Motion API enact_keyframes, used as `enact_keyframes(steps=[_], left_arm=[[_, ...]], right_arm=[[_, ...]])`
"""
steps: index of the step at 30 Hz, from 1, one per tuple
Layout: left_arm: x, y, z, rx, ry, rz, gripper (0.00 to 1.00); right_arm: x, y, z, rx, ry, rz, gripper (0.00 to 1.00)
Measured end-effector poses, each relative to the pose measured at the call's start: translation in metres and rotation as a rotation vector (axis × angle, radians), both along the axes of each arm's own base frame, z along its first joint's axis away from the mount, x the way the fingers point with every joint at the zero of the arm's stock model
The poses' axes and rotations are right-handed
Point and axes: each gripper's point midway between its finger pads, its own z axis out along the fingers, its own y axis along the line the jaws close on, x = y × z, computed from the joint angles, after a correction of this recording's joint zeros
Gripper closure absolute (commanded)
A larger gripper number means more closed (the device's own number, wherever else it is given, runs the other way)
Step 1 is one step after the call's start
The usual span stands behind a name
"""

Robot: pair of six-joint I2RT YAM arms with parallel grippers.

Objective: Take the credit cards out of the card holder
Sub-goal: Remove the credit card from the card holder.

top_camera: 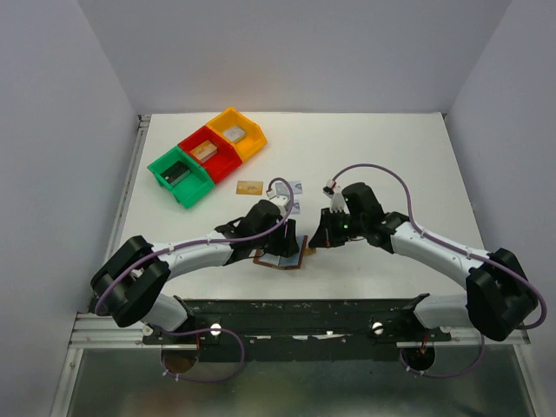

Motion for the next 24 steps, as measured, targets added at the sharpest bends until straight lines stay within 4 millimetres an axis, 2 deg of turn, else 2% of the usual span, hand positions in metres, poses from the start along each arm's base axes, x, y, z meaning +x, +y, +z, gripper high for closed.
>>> enact_keyframes(steps=[12, 17, 24], left_arm=[[0.003, 0.004, -0.001, 0.017, -0.009, 0.021, 0.41], [0.007, 0.014, -0.001, 0.048, -0.030, 0.064, 0.37], [0.016, 0.038, 0.012, 0.091, -0.101, 0.165, 0.37]], right_arm=[[0.000, 0.000, 0.001, 0.003, -0.002, 0.001, 1.00], [0.000, 0.000, 0.001, 0.003, -0.002, 0.001, 1.00], [0.000, 0.000, 0.001, 0.002, -0.002, 0.001, 1.00]])
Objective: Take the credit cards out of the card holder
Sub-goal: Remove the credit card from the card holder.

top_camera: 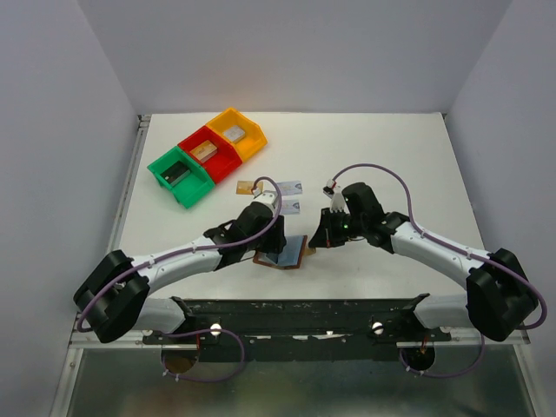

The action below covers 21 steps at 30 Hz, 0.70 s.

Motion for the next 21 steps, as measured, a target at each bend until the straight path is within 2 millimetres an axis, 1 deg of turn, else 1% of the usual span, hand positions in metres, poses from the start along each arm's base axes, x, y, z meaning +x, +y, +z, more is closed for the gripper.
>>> enact_keyframes(steps=[5, 11, 15, 21], left_arm=[[0.001, 0.004, -0.001, 0.011, -0.006, 0.014, 0.40], [-0.002, -0.001, -0.008, 0.006, 0.015, -0.008, 0.43], [-0.004, -0.006, -0.006, -0.015, 0.018, -0.028, 0.43], [-0.005, -0.010, -0.004, -0.036, 0.020, -0.051, 0.41]], right_arm=[[0.000, 0.000, 0.000, 0.000, 0.001, 0.000, 1.00], [0.000, 0.000, 0.000, -0.001, 0.001, 0.000, 1.00], [-0.001, -0.001, -0.003, -0.005, 0.006, -0.001, 1.00], [-0.003, -0.006, -0.014, -0.031, 0.018, -0.014, 1.00]])
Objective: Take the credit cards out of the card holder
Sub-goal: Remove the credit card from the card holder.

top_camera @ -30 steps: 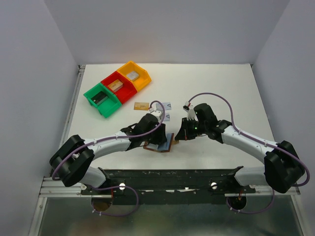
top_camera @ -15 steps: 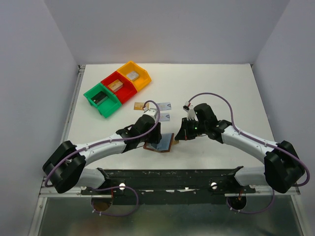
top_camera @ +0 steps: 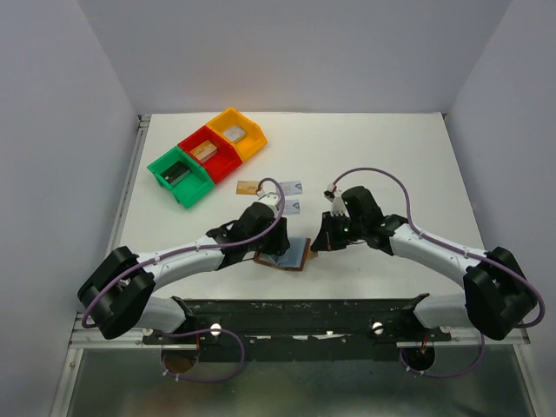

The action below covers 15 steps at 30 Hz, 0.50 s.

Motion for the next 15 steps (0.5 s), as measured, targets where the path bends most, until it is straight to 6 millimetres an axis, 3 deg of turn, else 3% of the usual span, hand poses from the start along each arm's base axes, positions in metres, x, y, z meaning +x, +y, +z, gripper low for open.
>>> enact_keyframes(steps=[12, 15], left_arm=[[-0.004, -0.003, 0.001, -0.012, 0.011, -0.025, 0.47], [-0.004, -0.003, 0.001, -0.012, 0.011, -0.026, 0.46]], right_arm=[[0.000, -0.009, -0.018, -0.052, 0.018, -0.030, 1.00], [0.002, -0.011, -0.021, -0.065, 0.014, -0.042, 0.93]])
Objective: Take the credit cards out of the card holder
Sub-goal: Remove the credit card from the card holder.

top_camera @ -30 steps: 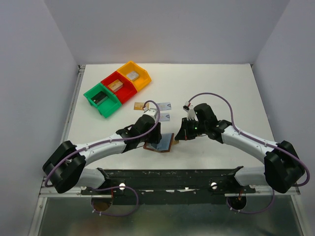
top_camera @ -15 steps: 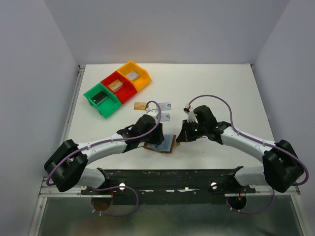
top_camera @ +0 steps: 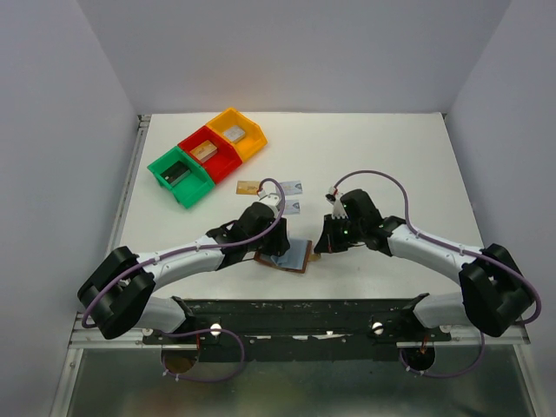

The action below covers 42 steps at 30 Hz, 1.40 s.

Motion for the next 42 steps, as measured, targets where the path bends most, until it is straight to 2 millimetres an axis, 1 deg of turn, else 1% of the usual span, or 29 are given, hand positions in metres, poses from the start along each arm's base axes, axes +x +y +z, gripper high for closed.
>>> enact_keyframes(steps=[3, 5, 7, 9, 14, 17, 21, 23, 25, 28, 34, 42], left_arm=[[0.000, 0.000, 0.000, 0.000, 0.001, -0.001, 0.46], [0.000, 0.000, 0.000, -0.001, 0.001, -0.002, 0.46], [0.000, 0.000, 0.000, 0.000, 0.002, -0.003, 0.46], [-0.001, 0.000, -0.001, 0.000, 0.003, -0.004, 0.46], [-0.001, 0.000, -0.003, 0.003, 0.009, -0.006, 0.45], [-0.002, -0.001, -0.003, 0.003, 0.010, -0.008, 0.44], [-0.002, -0.001, -0.003, 0.001, 0.011, -0.010, 0.43], [-0.003, -0.002, -0.002, -0.003, 0.016, -0.017, 0.42], [-0.004, -0.004, -0.001, -0.009, 0.019, -0.026, 0.42], [-0.005, -0.009, 0.000, -0.016, 0.024, -0.043, 0.41], [-0.009, -0.021, 0.004, -0.023, 0.021, -0.084, 0.40], [-0.010, -0.023, 0.002, -0.015, 0.022, -0.095, 0.40]], right_arm=[[0.001, -0.003, -0.003, -0.018, 0.004, -0.014, 0.78], [0.001, -0.005, -0.005, -0.029, 0.005, -0.021, 0.66], [0.002, -0.007, -0.006, -0.042, 0.006, -0.030, 0.58], [0.002, -0.010, -0.008, -0.055, 0.010, -0.037, 0.55], [0.002, -0.014, -0.008, -0.074, 0.007, -0.051, 0.55], [0.003, -0.012, 0.003, -0.045, -0.020, -0.048, 0.52], [0.003, 0.003, 0.024, 0.055, -0.042, -0.014, 0.49], [0.004, 0.013, 0.030, 0.106, -0.029, 0.005, 0.47], [0.004, 0.022, 0.032, 0.148, -0.009, 0.015, 0.45], [0.004, 0.029, 0.032, 0.188, 0.014, 0.014, 0.41], [0.002, 0.030, 0.028, 0.205, 0.043, -0.008, 0.41], [0.001, 0.031, 0.006, 0.176, 0.120, -0.037, 0.42]])
